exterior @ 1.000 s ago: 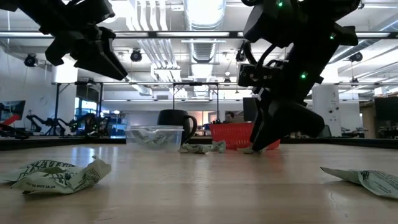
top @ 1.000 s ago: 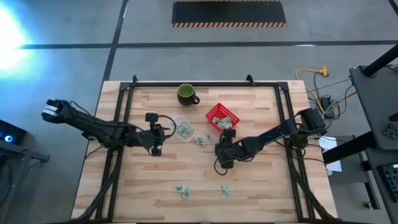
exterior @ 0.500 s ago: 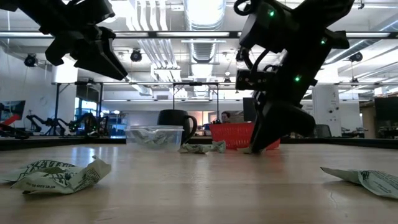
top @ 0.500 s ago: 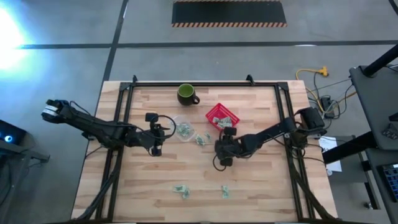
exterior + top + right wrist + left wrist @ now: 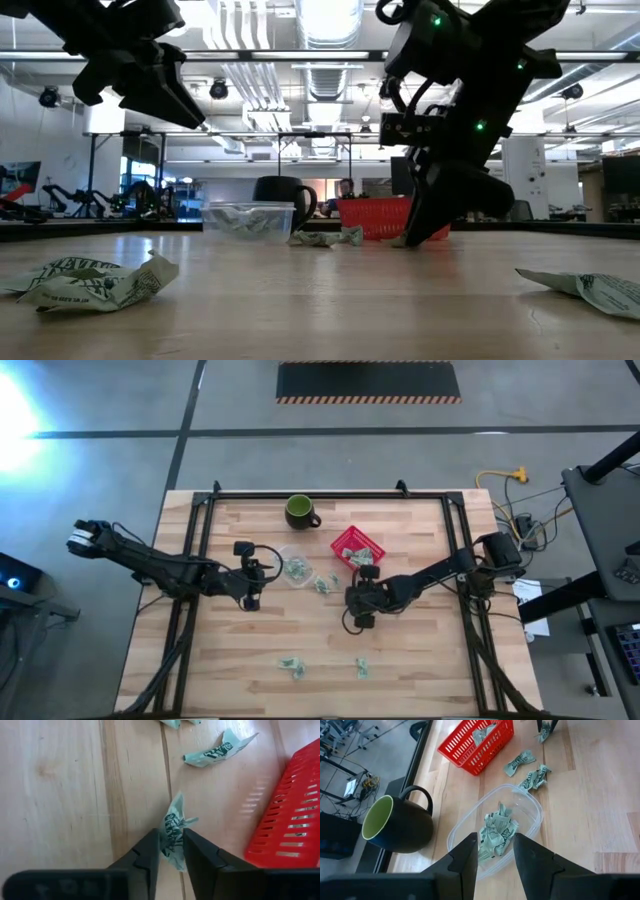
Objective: Pick and place items into bin
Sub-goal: Put the stevia packet into the red bin
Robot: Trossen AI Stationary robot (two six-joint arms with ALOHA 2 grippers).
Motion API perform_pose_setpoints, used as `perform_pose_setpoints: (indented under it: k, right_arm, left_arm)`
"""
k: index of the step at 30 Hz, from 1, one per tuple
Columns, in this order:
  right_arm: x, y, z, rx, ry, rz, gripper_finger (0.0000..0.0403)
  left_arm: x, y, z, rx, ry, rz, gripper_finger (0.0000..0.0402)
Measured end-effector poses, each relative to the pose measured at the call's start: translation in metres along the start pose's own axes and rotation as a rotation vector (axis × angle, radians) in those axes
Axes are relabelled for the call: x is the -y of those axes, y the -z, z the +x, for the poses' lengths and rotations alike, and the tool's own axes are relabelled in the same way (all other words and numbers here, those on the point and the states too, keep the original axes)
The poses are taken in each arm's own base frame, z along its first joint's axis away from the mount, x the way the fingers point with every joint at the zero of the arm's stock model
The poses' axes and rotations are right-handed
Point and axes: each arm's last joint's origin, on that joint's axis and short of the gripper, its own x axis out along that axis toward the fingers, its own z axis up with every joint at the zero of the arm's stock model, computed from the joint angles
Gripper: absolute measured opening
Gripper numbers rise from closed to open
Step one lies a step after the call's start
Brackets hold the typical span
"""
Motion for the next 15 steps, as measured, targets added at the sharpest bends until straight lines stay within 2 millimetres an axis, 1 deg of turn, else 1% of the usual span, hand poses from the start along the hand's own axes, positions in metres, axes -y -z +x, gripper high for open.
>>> perform_pose_setpoints:
  k: [4,7,11,15]
  right_arm:
    - [0.0000,-0.0002,-0.0001,0.000,0.000,-0.004,0.0047]
    - [-0.0001,-0.0005,-0.0003,0.002,0.000,-0.004,0.0031]
    - [-0.0003,-0.0010,-0.0016,0.006,-0.002,-0.009,0.0019]
    - [-0.0008,-0.0014,-0.0036,0.012,-0.005,-0.023,0.0018]
  left_arm:
    - [0.0000,0.0001,0.0000,0.000,0.000,0.000,0.0109]
    - [0.0000,0.0000,0.0000,0.000,0.000,0.000,0.0109]
    - [0.0000,0.0000,0.0000,0.000,0.000,0.000,0.0109]
    - [0.0000,0.0000,0.0000,0.000,0.000,0.000,0.0109]
